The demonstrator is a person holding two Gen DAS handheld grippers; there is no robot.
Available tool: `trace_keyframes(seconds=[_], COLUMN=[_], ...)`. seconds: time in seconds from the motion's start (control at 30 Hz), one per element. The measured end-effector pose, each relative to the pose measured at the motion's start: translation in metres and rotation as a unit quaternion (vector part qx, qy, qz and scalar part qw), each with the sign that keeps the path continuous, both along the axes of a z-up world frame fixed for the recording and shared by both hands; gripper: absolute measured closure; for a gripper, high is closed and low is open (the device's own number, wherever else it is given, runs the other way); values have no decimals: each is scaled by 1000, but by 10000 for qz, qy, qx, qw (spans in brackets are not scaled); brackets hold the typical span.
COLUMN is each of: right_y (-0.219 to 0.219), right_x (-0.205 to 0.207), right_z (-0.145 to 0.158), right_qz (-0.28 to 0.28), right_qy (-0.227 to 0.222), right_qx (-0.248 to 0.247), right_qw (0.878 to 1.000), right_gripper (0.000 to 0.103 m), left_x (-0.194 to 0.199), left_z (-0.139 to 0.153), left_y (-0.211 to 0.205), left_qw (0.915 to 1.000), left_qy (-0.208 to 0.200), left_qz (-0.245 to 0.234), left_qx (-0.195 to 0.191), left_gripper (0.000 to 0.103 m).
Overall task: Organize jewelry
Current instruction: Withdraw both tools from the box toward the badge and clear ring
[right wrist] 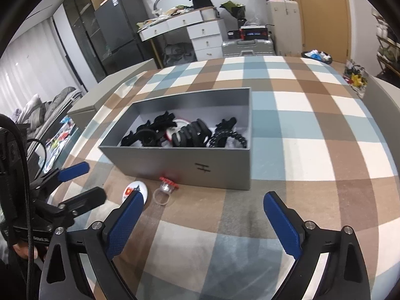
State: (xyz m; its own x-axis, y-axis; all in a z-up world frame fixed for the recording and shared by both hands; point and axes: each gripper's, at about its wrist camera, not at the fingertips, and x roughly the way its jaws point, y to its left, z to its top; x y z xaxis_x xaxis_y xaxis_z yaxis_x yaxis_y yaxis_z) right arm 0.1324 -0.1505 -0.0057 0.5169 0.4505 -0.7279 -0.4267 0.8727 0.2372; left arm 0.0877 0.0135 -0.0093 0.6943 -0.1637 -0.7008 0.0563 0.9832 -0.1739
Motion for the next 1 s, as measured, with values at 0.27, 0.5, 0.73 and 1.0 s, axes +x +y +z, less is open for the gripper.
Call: trace_keyframes(seconds=[0.27, 0.5, 0.73, 1.0], right_y=[6, 0, -4, -2], right_x=[-1, 1, 2, 0], right_z=[-5, -5, -6, -5], right_qz=[109, 71, 55, 136], right_qy=[60, 86, 105, 66], right_qx=[-131, -129, -106, -133], right_qw=[9998, 9999, 9999, 9998], right_gripper=[8, 8, 8, 8], left_x=[1, 5, 5, 7], left_z=[-12, -19, -18, -20], left_y=[-8, -15, -26, -42], left_qw=[9993, 9970, 9955, 9908], left_qy=[313, 645, 586, 515], left_qz=[-157, -403, -683, -872], left_qx=[143, 112, 302, 901], left_gripper=[1, 2, 16, 34])
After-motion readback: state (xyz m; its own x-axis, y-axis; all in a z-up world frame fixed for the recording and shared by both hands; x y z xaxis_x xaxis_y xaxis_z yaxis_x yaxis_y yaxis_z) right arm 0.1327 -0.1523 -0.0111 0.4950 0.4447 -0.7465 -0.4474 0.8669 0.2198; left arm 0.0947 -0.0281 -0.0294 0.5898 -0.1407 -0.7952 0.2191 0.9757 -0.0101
